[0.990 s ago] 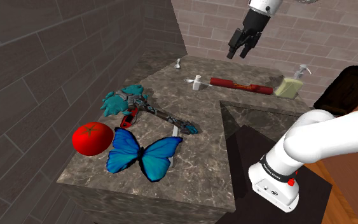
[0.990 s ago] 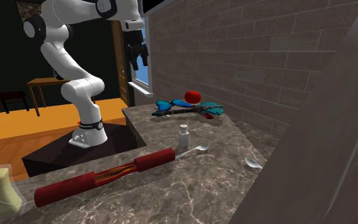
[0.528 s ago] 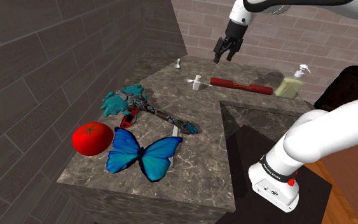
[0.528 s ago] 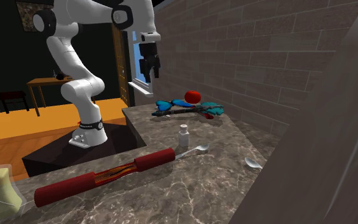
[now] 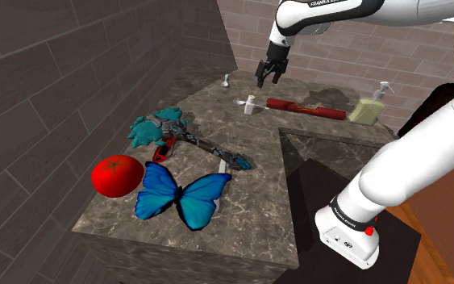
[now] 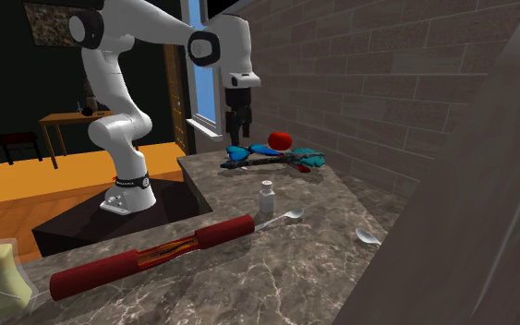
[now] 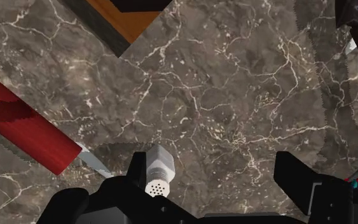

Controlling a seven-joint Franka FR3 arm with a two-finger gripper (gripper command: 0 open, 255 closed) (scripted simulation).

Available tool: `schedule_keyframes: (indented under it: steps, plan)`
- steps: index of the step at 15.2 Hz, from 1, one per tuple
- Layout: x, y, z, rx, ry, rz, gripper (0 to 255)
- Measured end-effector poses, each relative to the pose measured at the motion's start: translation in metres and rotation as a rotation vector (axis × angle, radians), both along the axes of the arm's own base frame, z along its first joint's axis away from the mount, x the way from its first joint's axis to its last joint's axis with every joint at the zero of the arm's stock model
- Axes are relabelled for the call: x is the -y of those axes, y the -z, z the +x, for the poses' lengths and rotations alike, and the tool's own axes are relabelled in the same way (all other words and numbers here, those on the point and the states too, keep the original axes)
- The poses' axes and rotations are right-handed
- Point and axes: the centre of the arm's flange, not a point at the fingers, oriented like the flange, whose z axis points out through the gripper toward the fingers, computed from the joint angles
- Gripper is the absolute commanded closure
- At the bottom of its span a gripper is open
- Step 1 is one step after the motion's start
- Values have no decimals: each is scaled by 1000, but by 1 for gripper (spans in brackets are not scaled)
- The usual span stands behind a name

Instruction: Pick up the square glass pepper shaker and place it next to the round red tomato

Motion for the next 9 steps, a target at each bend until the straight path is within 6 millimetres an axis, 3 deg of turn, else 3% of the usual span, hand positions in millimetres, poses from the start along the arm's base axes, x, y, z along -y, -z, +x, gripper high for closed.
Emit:
schedule_keyframes:
  steps: [9]
  plan:
    - [30, 76, 87, -43, -13, -52, 0]
